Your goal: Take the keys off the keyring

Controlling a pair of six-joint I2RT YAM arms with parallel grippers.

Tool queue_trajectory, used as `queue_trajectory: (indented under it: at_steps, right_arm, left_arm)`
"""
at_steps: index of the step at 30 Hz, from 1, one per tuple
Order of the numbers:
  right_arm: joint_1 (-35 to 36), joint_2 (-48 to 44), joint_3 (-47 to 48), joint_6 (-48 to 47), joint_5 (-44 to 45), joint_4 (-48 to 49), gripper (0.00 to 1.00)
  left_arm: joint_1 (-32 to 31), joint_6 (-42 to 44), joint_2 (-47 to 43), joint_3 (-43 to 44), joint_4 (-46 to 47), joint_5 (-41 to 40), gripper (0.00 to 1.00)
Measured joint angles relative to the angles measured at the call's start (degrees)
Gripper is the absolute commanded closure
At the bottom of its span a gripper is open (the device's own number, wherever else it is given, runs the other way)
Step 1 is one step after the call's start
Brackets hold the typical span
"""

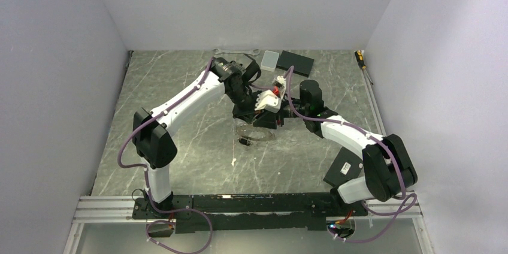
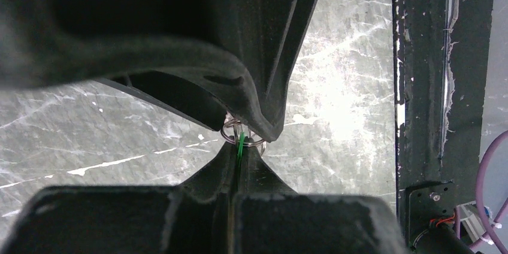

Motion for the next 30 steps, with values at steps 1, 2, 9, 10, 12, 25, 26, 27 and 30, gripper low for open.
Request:
queue_trajectory:
  at_steps: [1,2,9,10,12,25,26,27,30]
  right_arm:
    - [0.0,0.2,0.0,0.0,0.0,0.0,0.63]
    - [0.0,0.4,0.0,0.0,0.0,0.0,0.65]
    - [-0.1,0.8,-0.5,-0.7,-0.1,0.5,0.86]
    - [-0.2,0.9,-0.6,-0.7,-0.2,0.5,0.89]
    - [-0.4,0.9,-0.7,-0.9,-0.5,0.6,0.98]
    - [-1.2,0.9,-0.7,-2.6,-0.8,4.4,1.00]
    - [-1.2,0.9,-0.7,-2.6,-0.8,4.3,1.00]
    - [-1.3,0.9,-0.7,-2.6,-0.7,4.4,1.00]
    - [-1.3,0.9,-0.7,-2.8,-0.7,4.4,1.00]
  left_arm:
    - [0.0,-0.1,0.0,0.1,0.0,0.0,1.00]
    - [0.1,-0.2,0.0,0.1,0.0,0.0,1.00]
    - [0.4,-0.9,0.0,0.1,-0.1,0.3,1.00]
    - [0.6,-1.0,0.0,0.1,-0.3,0.3,1.00]
    - [1.0,-1.1,0.0,0.1,-0.5,0.6,1.00]
    - [7.1,-4.5,0.5,-0.7,-0.3,10.4,1.00]
    - [7.5,-4.8,0.5,-0.8,-0.3,10.8,1.00]
    - [7.9,-5.1,0.5,-1.1,0.1,11.3,1.00]
    - [8.7,-5.7,0.5,-2.0,0.5,12.7,1.00]
